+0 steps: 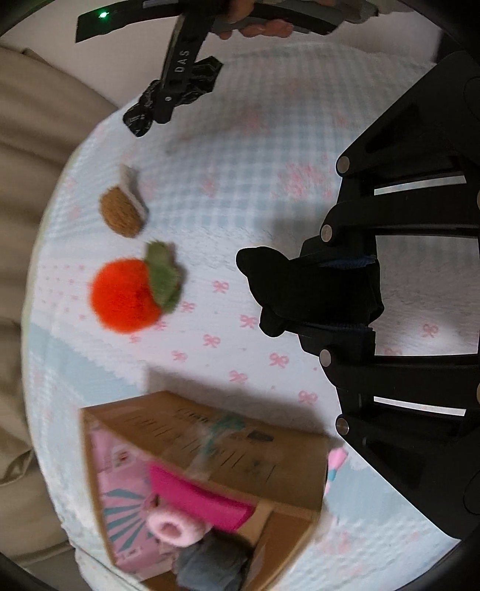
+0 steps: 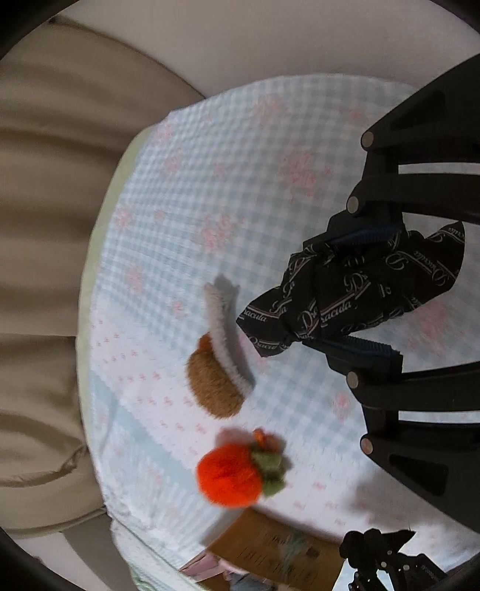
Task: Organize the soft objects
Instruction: 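Grasp the black scrunchie with the left tool while the right tool grasps the patterned scrunchie, then carry both scrunchies over the cardboard box with both tools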
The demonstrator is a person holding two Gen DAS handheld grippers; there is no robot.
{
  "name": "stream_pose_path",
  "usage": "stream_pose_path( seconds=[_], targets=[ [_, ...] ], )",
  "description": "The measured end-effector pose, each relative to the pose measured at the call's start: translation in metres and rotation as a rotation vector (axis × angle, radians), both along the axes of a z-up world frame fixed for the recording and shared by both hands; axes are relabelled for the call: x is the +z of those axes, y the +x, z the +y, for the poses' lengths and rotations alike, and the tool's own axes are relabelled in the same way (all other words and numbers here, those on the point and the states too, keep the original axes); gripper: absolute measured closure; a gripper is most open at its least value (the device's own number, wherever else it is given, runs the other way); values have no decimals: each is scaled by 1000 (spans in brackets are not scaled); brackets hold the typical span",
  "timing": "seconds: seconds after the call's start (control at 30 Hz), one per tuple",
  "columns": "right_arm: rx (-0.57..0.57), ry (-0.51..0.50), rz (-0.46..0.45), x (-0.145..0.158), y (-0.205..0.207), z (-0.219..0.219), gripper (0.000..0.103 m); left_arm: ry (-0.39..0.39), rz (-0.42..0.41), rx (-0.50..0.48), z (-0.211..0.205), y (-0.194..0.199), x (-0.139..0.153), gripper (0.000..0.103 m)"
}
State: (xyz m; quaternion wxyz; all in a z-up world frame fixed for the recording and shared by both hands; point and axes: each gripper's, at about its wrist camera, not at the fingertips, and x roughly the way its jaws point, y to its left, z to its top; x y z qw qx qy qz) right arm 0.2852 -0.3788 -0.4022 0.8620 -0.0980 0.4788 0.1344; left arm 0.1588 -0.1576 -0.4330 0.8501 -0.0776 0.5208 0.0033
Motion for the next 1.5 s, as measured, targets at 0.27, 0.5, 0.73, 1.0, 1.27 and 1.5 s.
stream_pose_path(
  seconds=[0.27,0.5,0.73,1.0,1.27,1.5],
  targets=[
    [-68,68,-67,97,-49,11,64,2,-130,-16,10,-12,89,84],
    [-119,127,-104,184,-89,35,64,6,-238,-17,33,-28,181,84],
    [-124,163,-141,245,-126,87,64,-1,-299,-7,75,-37,249,84],
    [-131,208,-132,264,-152,169,64,1,-311,-27,152,-39,283,84],
    [-212,259,-87,252,-148,250,64,13,-274,-81,242,-22,288,84],
    [-269,255,-16,223,-133,305,64,23,-199,-130,302,6,262,84]
  ],
)
